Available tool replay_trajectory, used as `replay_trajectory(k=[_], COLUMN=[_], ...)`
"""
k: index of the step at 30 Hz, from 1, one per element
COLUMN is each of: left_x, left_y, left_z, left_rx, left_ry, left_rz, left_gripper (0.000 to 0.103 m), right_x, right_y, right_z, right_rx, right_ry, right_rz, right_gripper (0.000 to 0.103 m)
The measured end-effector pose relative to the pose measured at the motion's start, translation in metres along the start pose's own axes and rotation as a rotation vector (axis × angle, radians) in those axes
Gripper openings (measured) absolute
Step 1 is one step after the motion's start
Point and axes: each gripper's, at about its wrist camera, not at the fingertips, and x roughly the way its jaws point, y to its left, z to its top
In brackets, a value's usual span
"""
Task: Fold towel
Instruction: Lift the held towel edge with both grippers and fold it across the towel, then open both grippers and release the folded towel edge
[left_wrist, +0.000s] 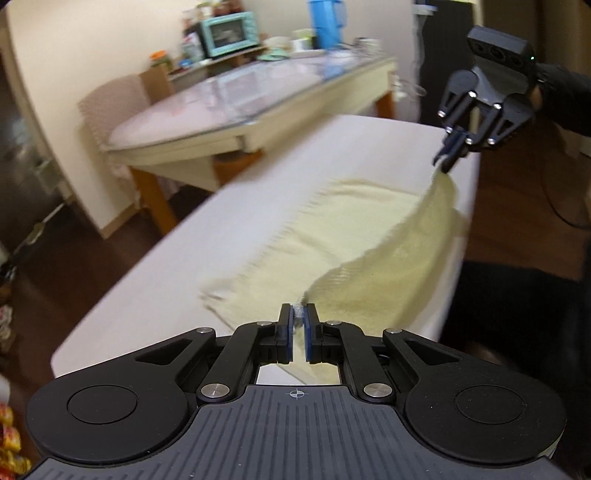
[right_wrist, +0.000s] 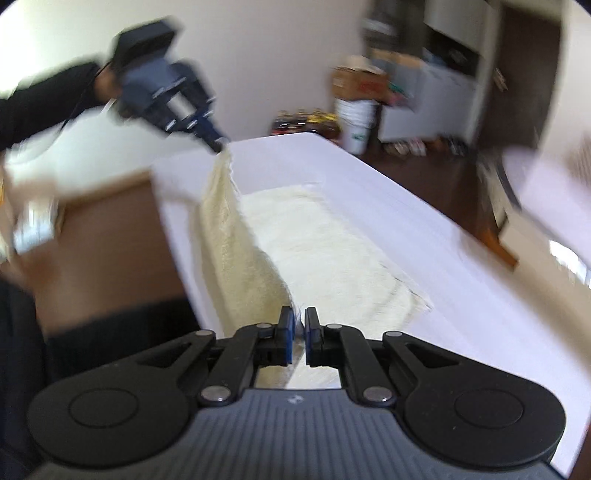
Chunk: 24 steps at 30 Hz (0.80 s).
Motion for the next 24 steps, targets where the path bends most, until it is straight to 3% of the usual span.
replay_trajectory(k=[10,17,21,24], left_x=[0.058,0.085,0.095,0.098], left_y=[0.049,0.061,0.06,0.061], left_z=[0.018,0.012,0.005,0.0], left_rx=[-0.085,-0.112,-0.1,-0.103], left_ry=[0.066,0.103,0.142,0.143], left_rz=[0.04,0.042,0.06,0.075], left_gripper=[0.006,0.006,0.006,0.006], right_x=[0.041,0.061,0.064,0.059], right_y=[-0.104,-0.12,-0.119,-0.121], right_z=[0.013,0.005,0.001,-0.004], right_rx=[0.341,0.382,0.374,0.367], right_ry=[-0.006,0.026,0.029,0.014], right_rz=[0.049,0.0,-0.043,-0.092], right_gripper=[0.007,0.007,0.018,0.019])
